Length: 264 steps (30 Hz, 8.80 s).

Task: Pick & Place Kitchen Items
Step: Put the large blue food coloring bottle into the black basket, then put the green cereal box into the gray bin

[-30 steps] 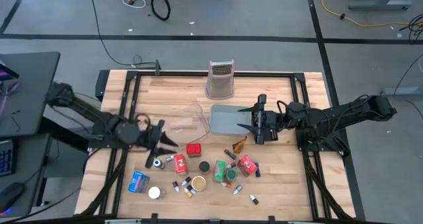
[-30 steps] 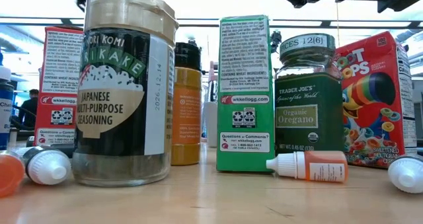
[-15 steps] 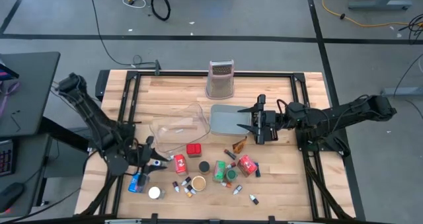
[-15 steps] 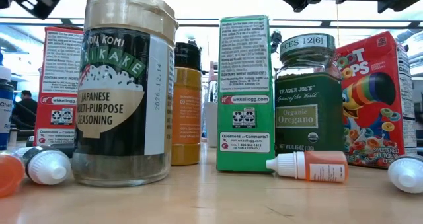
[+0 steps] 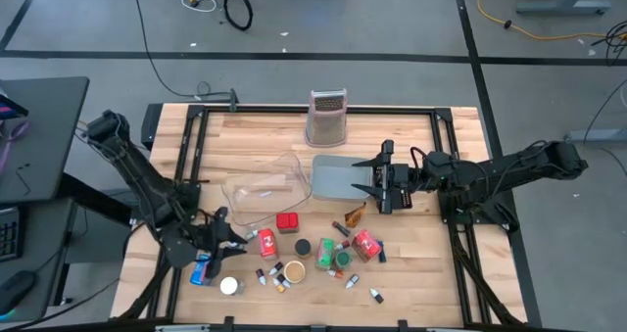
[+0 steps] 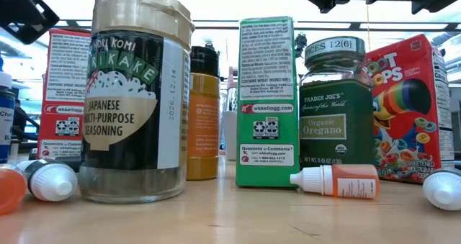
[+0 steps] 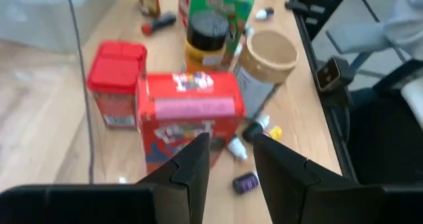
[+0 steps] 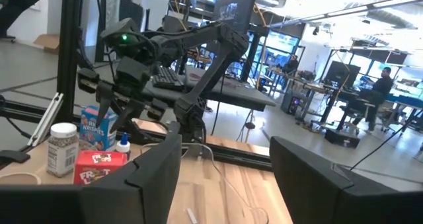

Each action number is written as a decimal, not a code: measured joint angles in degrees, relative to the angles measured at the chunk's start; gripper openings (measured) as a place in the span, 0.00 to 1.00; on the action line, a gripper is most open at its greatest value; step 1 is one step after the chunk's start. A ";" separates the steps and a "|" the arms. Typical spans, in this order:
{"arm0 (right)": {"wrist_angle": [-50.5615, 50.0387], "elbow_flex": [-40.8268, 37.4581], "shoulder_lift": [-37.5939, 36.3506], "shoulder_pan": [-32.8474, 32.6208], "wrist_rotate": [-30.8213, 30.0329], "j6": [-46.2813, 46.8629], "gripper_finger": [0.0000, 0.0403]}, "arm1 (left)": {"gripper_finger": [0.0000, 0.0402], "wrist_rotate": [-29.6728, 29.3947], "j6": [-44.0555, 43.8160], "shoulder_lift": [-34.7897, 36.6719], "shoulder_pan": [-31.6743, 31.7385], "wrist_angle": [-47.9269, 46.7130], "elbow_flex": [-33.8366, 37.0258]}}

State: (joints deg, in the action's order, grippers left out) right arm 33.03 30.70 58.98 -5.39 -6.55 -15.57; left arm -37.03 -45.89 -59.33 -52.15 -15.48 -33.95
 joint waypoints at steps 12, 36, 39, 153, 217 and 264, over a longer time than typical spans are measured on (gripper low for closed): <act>0.45 0.00 0.00 0.07 -0.02 -3.04 0.60 | 0.31 0.44 -0.04 0.13 1.71 -5.94 0.00; 0.84 0.00 0.00 0.07 -0.02 -3.41 0.60 | 0.17 9.47 -5.49 0.20 1.80 -17.50 -0.13; 0.84 0.00 0.00 0.07 -0.02 -3.41 0.60 | 0.10 9.67 -6.05 0.24 1.80 -17.87 -0.17; -8.22 -7.46 -0.13 -15.21 -51.57 24.63 0.39 | 0.41 3.59 56.61 -12.55 32.22 25.39 -16.13; 7.38 -27.10 0.52 -15.71 -46.55 30.22 0.17 | 0.41 3.64 56.18 -12.55 32.22 25.48 -16.13; -29.22 9.76 2.18 -21.49 -11.95 5.90 0.50 | 0.41 16.75 41.73 -20.61 28.64 25.08 -16.04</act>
State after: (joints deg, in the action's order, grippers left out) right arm 3.80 40.46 61.16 -26.88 -18.50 -9.67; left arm -20.28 -4.16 -79.94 -23.51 9.60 -50.00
